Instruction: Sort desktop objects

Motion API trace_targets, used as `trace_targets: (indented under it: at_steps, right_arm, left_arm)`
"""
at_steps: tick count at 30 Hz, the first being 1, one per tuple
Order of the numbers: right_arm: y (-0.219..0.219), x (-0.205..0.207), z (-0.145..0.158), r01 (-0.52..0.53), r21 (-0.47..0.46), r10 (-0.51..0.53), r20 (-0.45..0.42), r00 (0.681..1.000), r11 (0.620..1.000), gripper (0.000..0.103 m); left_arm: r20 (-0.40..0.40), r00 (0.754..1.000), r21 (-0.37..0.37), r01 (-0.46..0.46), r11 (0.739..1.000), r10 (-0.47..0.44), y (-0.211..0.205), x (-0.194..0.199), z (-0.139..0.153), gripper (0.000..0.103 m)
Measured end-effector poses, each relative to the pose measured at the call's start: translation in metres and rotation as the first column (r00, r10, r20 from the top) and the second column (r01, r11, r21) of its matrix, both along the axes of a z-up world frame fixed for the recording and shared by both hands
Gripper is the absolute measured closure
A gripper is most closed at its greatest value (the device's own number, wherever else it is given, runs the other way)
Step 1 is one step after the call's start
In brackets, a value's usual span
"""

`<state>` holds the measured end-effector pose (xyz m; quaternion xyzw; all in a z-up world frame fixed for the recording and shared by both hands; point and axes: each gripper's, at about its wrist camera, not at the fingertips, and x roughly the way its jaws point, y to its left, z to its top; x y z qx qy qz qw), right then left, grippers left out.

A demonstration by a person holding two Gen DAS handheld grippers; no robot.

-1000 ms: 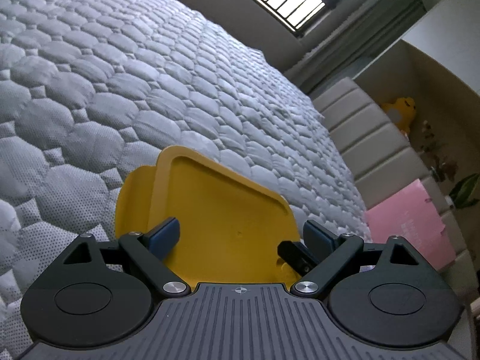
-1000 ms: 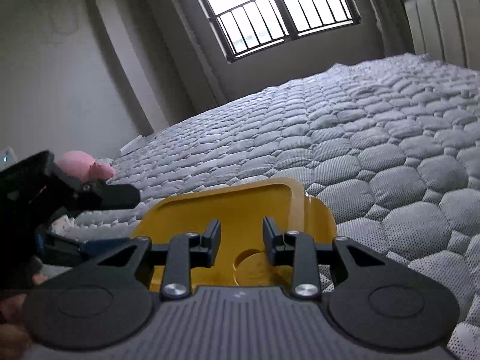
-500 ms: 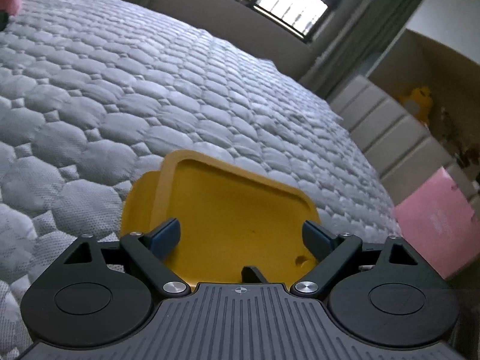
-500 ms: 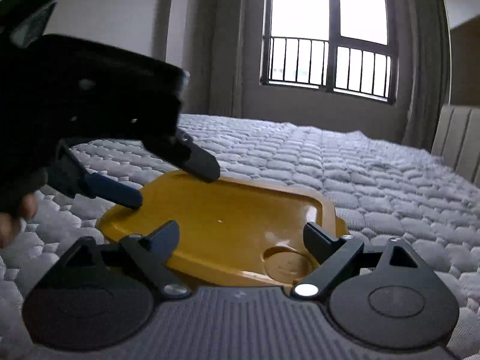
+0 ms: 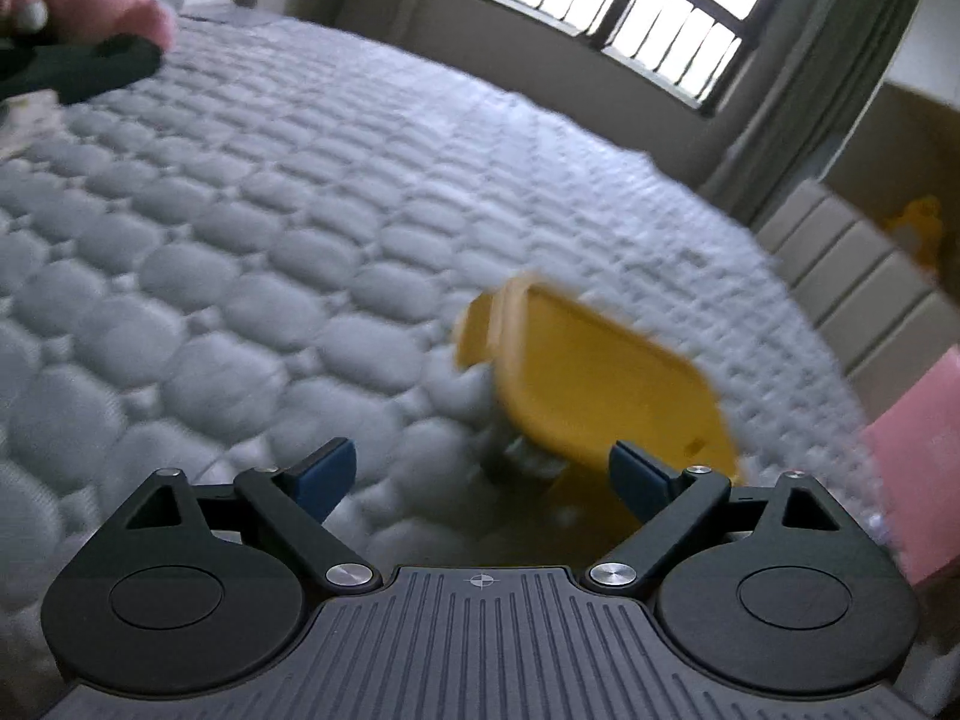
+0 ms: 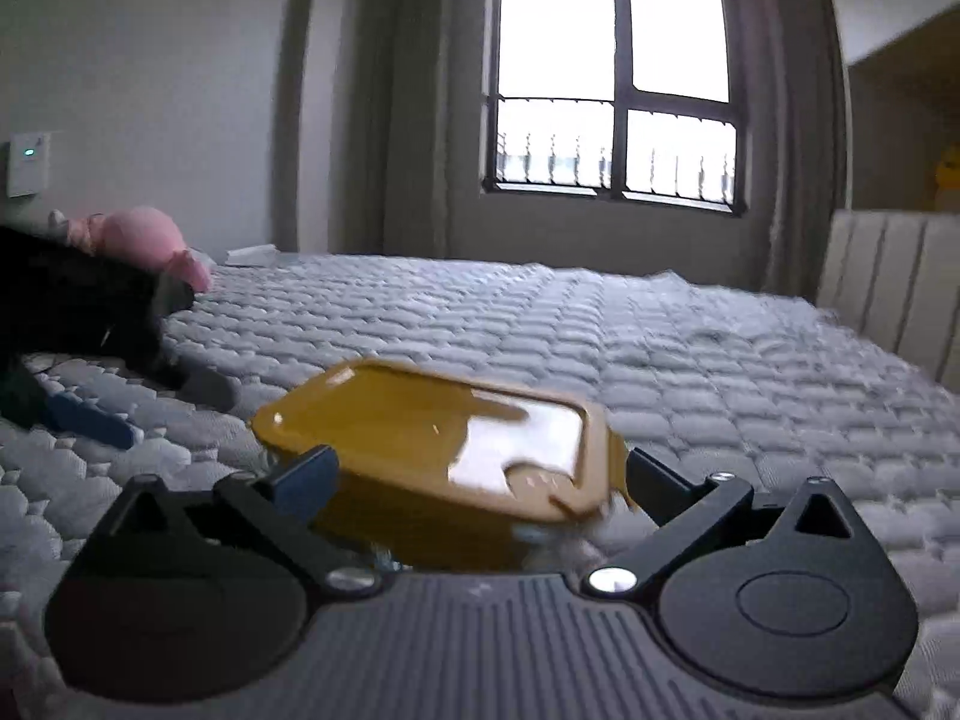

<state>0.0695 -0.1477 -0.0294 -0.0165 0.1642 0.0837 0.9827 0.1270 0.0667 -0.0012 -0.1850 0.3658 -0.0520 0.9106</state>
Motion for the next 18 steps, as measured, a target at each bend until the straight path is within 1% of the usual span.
trace_targets:
  at_steps: [3,6,8,10,11,12,13,14,15,16,17,18]
  right_arm:
    - [-0.01,-0.012,-0.001,0.037,0.069,-0.035,-0.036,0.999,0.997,0.0]
    - [-0.02,-0.025,-0.003,0.073,0.132,-0.065,-0.067,0.996,0.989,0.0]
    - [-0.024,-0.035,-0.003,0.092,0.162,-0.079,-0.084,0.993,0.983,0.0]
    - [-0.026,-0.05,-0.003,0.088,0.187,-0.073,-0.085,0.994,0.978,0.0]
    - [-0.029,-0.054,0.0,0.073,0.214,-0.058,-0.073,0.996,0.974,0.0]
    - [-0.034,-0.057,0.003,0.047,0.253,-0.034,-0.057,0.998,0.966,0.0]
    - [-0.043,-0.059,0.007,0.004,0.332,0.004,-0.022,1.0,0.943,0.0]
    - [-0.052,-0.062,0.01,-0.041,0.409,0.038,0.016,0.999,0.912,0.0]
    - [-0.064,-0.06,0.012,-0.067,0.497,0.046,0.055,0.997,0.865,0.0]
    - [-0.077,-0.055,0.014,-0.056,0.59,0.01,0.081,0.997,0.806,0.0]
    - [-0.09,-0.049,0.015,-0.048,0.673,-0.027,0.101,0.995,0.739,0.0]
    - [-0.099,-0.036,0.017,-0.027,0.704,-0.048,0.086,0.995,0.71,0.0]
  left_arm:
    - [-0.051,0.999,0.035,0.001,0.999,0.0,-0.003,-0.01,-0.013,0.004]
    - [-0.099,0.995,0.061,0.018,0.998,-0.011,-0.011,-0.019,-0.026,0.004]
    - [-0.101,0.995,0.066,0.021,0.998,-0.014,-0.016,-0.028,-0.03,0.003]
    - [-0.081,0.996,0.065,0.027,0.998,-0.022,-0.02,-0.036,-0.03,0.002]
    - [-0.063,0.997,0.052,0.036,0.998,-0.033,-0.02,-0.04,-0.027,0.002]
    - [-0.037,0.998,0.02,0.051,0.999,-0.05,-0.02,-0.042,-0.021,0.002]
    - [-0.005,0.997,-0.034,0.075,0.997,-0.076,-0.017,-0.041,-0.011,0.002]
    - [0.037,0.993,-0.103,0.117,0.988,-0.113,-0.015,-0.038,0.0,0.002]
    - [0.079,0.984,-0.169,0.172,0.971,-0.16,-0.013,-0.03,0.013,0.0]
    - [0.121,0.97,-0.229,0.233,0.945,-0.21,-0.01,-0.019,0.026,0.0]
    - [0.144,0.957,-0.249,0.281,0.927,-0.252,-0.012,-0.006,0.035,0.0]
    - [0.144,0.947,-0.233,0.315,0.92,-0.288,-0.017,0.01,0.04,0.0]
